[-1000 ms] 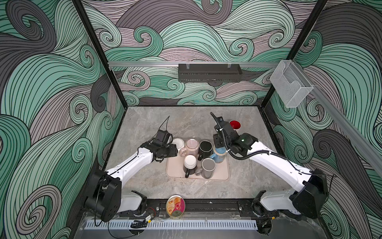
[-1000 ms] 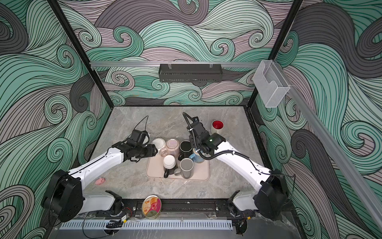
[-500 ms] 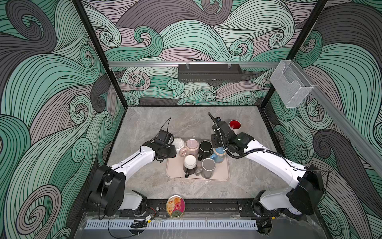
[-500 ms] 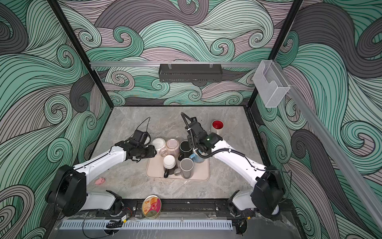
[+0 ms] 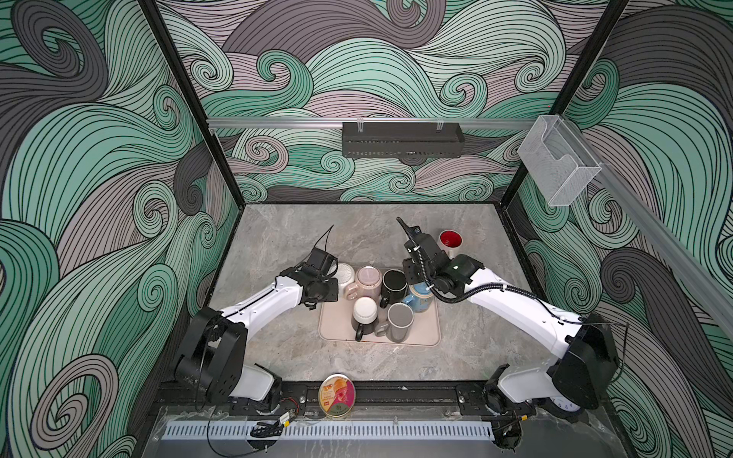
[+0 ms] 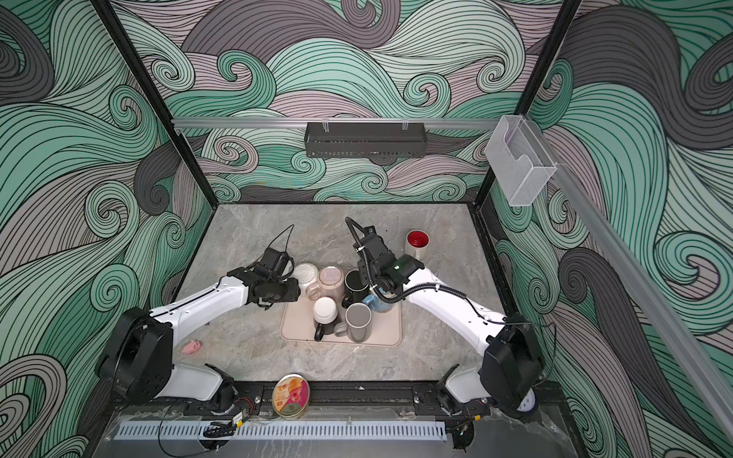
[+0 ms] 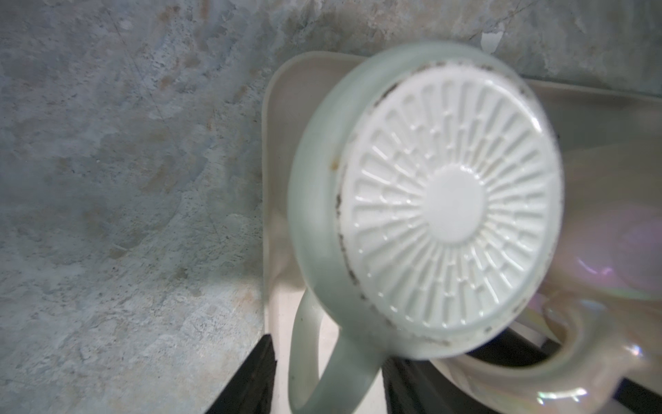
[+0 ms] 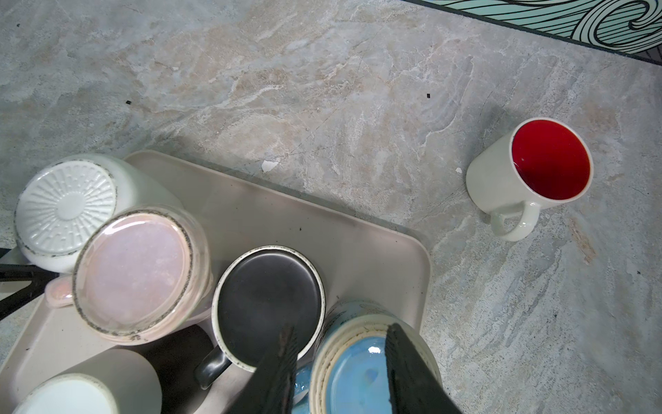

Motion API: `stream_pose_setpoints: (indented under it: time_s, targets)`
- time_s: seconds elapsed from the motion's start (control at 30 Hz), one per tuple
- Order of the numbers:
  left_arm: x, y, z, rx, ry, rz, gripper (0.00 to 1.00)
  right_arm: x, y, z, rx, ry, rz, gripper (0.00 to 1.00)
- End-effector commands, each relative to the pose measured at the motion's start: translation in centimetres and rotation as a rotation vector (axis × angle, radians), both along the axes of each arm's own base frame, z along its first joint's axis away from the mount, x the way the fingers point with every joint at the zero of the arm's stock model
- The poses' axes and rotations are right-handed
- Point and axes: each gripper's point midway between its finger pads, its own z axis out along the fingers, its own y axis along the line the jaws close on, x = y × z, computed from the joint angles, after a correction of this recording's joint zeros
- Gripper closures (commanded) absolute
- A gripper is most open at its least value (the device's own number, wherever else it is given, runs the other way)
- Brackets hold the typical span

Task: Turn the mug right side up
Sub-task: Pick up the mug from the tray.

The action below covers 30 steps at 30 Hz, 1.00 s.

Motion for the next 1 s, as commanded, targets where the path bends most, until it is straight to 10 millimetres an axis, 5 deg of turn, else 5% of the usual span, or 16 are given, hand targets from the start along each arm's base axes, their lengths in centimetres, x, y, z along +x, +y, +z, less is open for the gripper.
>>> stream_pose_setpoints:
  time_s: [0.0,0.7,0.97]
  targets:
    - [1.0,0.0,0.5,0.056,-0.031,-0.029,0.51,-0.1,0.2,-0.4,0.014,0.007,-0.009,0.57]
    - [1.9,-1.0,-0.6,0.132,-0.051,-0.061,0.73,-0.6,0.5,-1.2,0.031,0.017,-0.004,0.58]
    - [2.0,-0.6,-0.5,0.163,-0.062,-0.041,0.67,-0.8,0.5,-1.0,0.036,0.013,-0.001,0.58]
